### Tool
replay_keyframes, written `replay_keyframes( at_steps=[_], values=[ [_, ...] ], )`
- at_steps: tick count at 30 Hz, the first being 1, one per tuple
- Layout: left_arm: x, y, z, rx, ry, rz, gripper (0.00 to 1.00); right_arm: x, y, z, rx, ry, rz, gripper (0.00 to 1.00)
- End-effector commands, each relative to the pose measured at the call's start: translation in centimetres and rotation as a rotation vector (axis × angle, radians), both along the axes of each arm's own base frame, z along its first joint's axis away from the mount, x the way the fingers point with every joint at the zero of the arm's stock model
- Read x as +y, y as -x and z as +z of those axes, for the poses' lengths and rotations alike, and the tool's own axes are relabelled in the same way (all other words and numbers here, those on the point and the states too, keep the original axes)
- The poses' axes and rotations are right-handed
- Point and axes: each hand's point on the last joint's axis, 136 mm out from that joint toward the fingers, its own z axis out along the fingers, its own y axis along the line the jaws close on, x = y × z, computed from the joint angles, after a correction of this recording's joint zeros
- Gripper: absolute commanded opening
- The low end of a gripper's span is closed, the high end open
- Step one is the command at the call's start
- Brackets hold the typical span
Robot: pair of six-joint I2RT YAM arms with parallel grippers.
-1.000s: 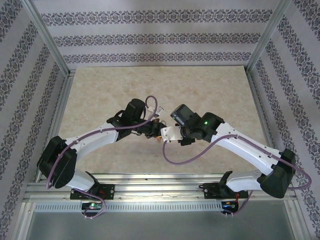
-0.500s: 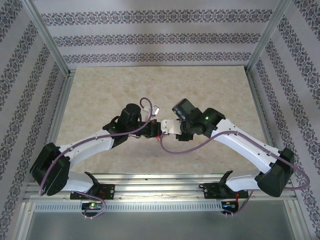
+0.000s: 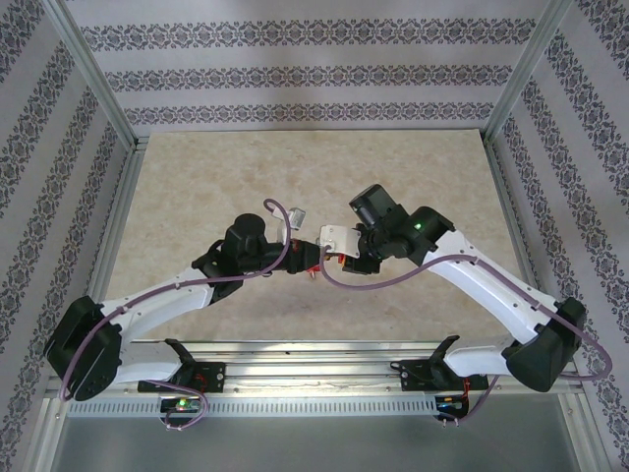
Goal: Unlock with the key
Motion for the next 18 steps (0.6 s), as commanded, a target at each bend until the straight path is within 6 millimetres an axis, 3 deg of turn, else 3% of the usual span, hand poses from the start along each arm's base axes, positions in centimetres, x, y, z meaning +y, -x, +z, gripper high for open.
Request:
replay_keyframes(
  at_steps=[1, 8, 13, 18],
  values=[
    [-1.5, 2.0, 3.6, -0.194, 0.082, -0.137, 0.00, 9.1, 3.4, 11.0, -0.064, -0.540, 0.341, 0.00],
    [-2.2, 2.1, 6.1, -0.044, 0.125, -0.161, 0.00, 8.9, 3.1, 6.8, -0.298, -0.281, 0.422, 0.00],
    [-2.7, 2.5, 6.1, 0.113, 0.140, -0.152, 0.00, 9.2, 1.5, 6.3, -0.352, -0.205, 0.384, 0.00],
    [-3.1, 3.1, 4.6, 0.146, 0.091, -0.145, 0.00, 9.8, 1.6, 6.9, -0.353, -0.228, 0.395, 0.00]
  ],
)
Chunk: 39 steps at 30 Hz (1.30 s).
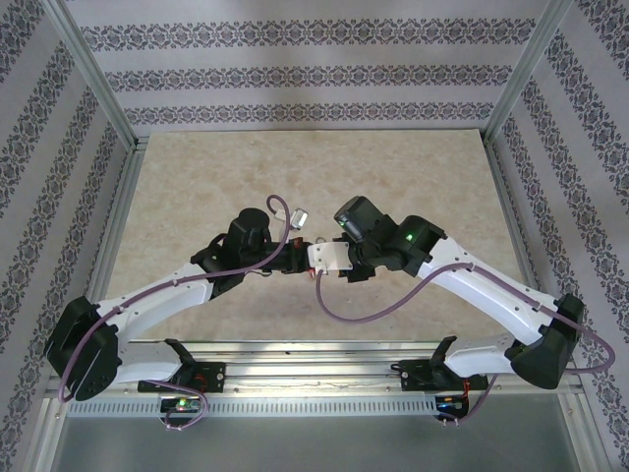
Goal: Unlock with the key
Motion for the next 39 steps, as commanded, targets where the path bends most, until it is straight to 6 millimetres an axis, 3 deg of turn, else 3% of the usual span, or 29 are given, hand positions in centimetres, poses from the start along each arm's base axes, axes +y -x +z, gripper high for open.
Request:
replay_keyframes(
  at_steps=[1, 9, 18, 28, 39],
  values=[
    [-2.9, 1.8, 4.6, -0.076, 0.124, -0.105, 0.00, 8.5, 1.1, 6.8, -0.108, -0.349, 0.238, 0.00],
    [-3.5, 1.6, 4.8, -0.119, 0.151, -0.115, 0.00, 8.6, 1.7, 7.2, -0.056, -0.371, 0.222, 0.00],
    [-0.7, 1.2, 3.4, -0.430, 0.005, -0.052, 0.00, 8.1, 3.4, 9.2, 0.246, -0.503, 0.157, 0.00],
    [1.7, 1.4, 6.3, -0.799, -0.011, 0.007, 0.00, 8.4, 4.5, 9.3, 0.423, -0.551, 0.112, 0.00],
    [3.1, 4.2, 8.0, -1.197, -0.027, -0.089, 0.00, 8.5, 5.2, 10.1, 0.566, -0.602, 0.081, 0.00]
  ],
)
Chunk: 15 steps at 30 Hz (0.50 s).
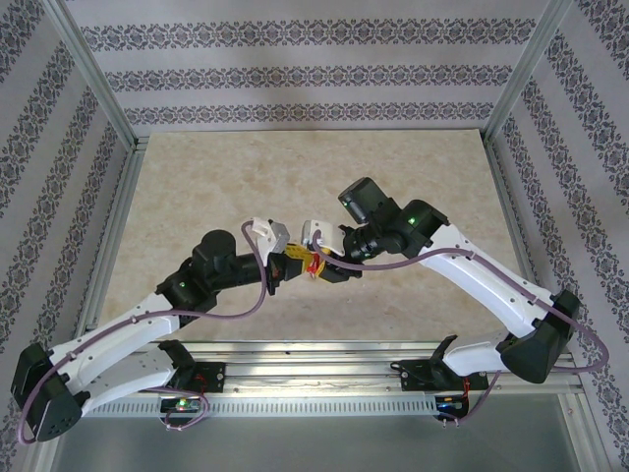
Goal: Unlock with the key
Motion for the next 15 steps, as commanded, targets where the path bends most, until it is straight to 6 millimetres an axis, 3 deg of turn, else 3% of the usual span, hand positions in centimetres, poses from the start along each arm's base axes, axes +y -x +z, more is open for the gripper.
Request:
replay_keyframes(
  at_steps=[1, 12, 13, 15],
  values=[
    [-0.8, 2.0, 3.2, -0.307, 0.056, -0.100, 0.00, 4.4, 1.8, 6.2, 0.017, -0.304, 0.157, 0.00],
    [-0.7, 3.3, 2.6, -0.499, 0.020, -0.168, 0.02, 4.2, 2.2, 5.2, 0.057, -0.281, 0.169, 0.00],
    [-0.6, 3.3, 2.7, -0.502, 0.021, -0.159, 0.11, 4.2, 2.3, 5.1, 0.056, -0.275, 0.170, 0.00],
    [-0.2, 3.2, 2.8, -0.497, 0.023, -0.133, 0.48, 3.9, 2.3, 4.7, 0.049, -0.263, 0.171, 0.00]
  ],
)
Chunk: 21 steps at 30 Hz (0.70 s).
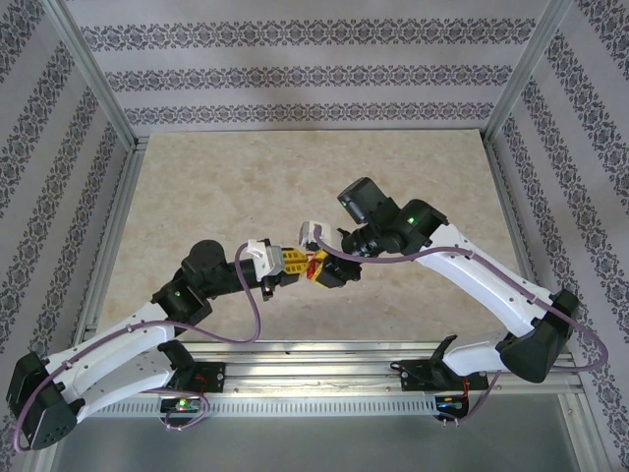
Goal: Unlock with the key
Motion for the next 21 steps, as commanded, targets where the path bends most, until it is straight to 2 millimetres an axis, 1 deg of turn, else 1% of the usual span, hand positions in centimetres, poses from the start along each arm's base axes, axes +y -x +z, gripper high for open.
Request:
replay_keyframes(
  at_steps=[1, 3, 4, 5, 8, 11, 13, 15, 16, 18, 19, 21],
  values=[
    [-0.1, 1.3, 1.9, -0.102, 0.056, -0.035, 0.61, 2.7, 0.7, 3.6, -0.054, -0.184, 0.110, 0.00],
    [0.6, 1.2, 2.2, -0.088, 0.075, 0.000, 0.79, 2.4, 0.5, 3.0, -0.088, -0.156, 0.107, 0.00],
    [0.9, 1.2, 2.4, -0.076, 0.086, 0.017, 0.89, 2.2, 0.4, 2.7, -0.108, -0.141, 0.106, 0.00],
    [1.3, 1.4, 2.6, -0.063, 0.095, 0.028, 0.98, 2.0, 0.2, 2.4, -0.123, -0.128, 0.099, 0.00],
    [2.5, 2.1, 3.3, -0.024, 0.125, 0.047, 1.00, 1.5, -0.5, 1.6, -0.182, -0.083, 0.086, 0.00],
    [3.9, 2.8, 3.5, 0.065, 0.160, 0.073, 1.00, 0.9, -1.3, 1.1, -0.249, -0.049, 0.068, 0.00],
    [4.9, 2.7, 3.5, 0.174, 0.205, 0.118, 1.00, 0.6, -1.6, 0.8, -0.288, -0.028, 0.066, 0.00],
    [5.5, 2.7, 3.3, 0.327, 0.252, 0.143, 0.99, 0.2, -2.2, 0.2, -0.348, 0.016, 0.064, 0.00],
    [5.6, 2.7, 3.0, 0.395, 0.267, 0.151, 1.00, 0.1, -2.4, -0.1, -0.379, 0.038, 0.069, 0.00],
    [5.7, 1.8, 1.4, 0.598, 0.268, 0.214, 1.00, -0.2, -3.1, -0.7, -0.457, 0.085, 0.070, 0.00],
    [5.5, 1.6, 0.7, 0.674, 0.261, 0.226, 1.00, -0.2, -3.4, -1.0, -0.491, 0.102, 0.070, 0.00],
    [4.4, 1.5, -0.8, 0.857, 0.256, 0.216, 1.00, -0.4, -4.0, -1.4, -0.551, 0.134, 0.077, 0.00]
  ],
)
